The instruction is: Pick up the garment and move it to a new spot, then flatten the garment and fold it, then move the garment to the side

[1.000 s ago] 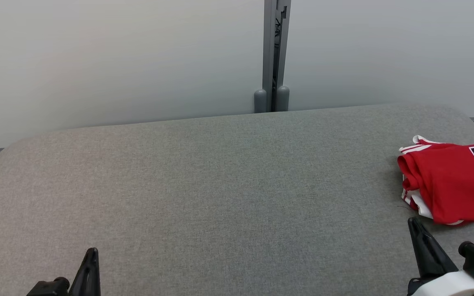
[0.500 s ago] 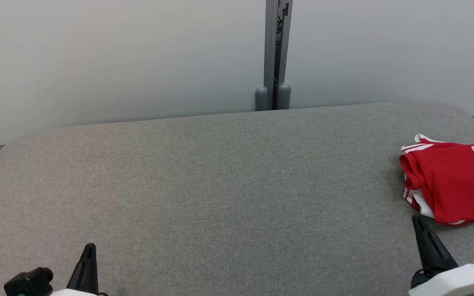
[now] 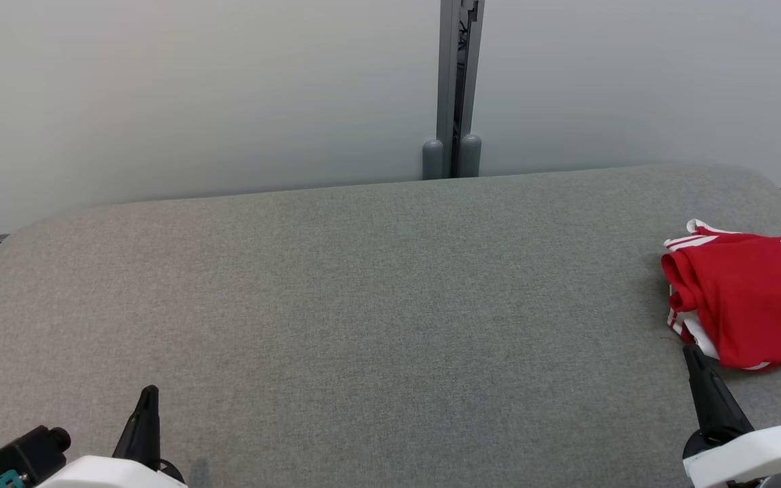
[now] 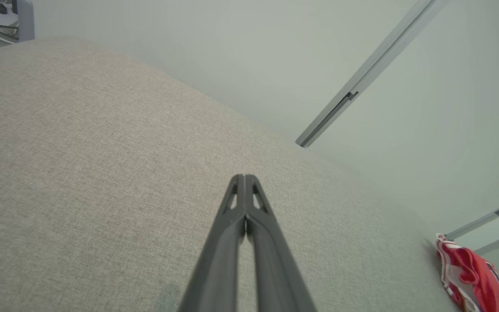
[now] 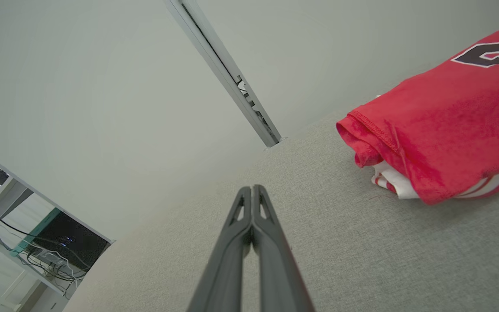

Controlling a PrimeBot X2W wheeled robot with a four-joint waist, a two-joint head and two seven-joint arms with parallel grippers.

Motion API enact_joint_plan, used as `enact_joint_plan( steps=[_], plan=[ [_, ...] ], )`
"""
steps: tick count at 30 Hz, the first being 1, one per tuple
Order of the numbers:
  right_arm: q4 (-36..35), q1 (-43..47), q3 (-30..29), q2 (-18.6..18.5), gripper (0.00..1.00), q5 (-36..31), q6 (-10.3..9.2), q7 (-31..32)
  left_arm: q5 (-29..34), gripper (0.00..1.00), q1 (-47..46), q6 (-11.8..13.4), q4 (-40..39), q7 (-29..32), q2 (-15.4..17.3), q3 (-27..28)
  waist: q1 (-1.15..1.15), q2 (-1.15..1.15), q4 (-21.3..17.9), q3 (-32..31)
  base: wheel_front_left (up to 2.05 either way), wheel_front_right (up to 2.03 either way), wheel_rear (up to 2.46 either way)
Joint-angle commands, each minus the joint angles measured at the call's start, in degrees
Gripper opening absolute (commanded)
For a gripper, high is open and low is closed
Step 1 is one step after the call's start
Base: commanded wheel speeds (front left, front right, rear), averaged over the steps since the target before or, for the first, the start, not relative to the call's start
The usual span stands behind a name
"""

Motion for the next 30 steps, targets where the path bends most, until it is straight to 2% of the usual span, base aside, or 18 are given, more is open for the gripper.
enact_joint_plan(
  steps=[1,30],
  plan=[
    [0.0,-1.9,-0.5,-0.2,0.00,3.6,0.01,0.3,-3.0,0.00,-2.3,-1.3,0.2,0.3,0.0,1.4,0.00,0.00,0.1,0.1,0.00,0.00,0.00],
    [3.7,-5.0,-1.7,0.2,0.00,23.3,0.01,1.8,-19.3,0.00,-6.8,-7.7,4.2,3.3,-4.1,6.3,0.00,0.00,0.5,1.0,0.00,0.00,0.00]
  ],
)
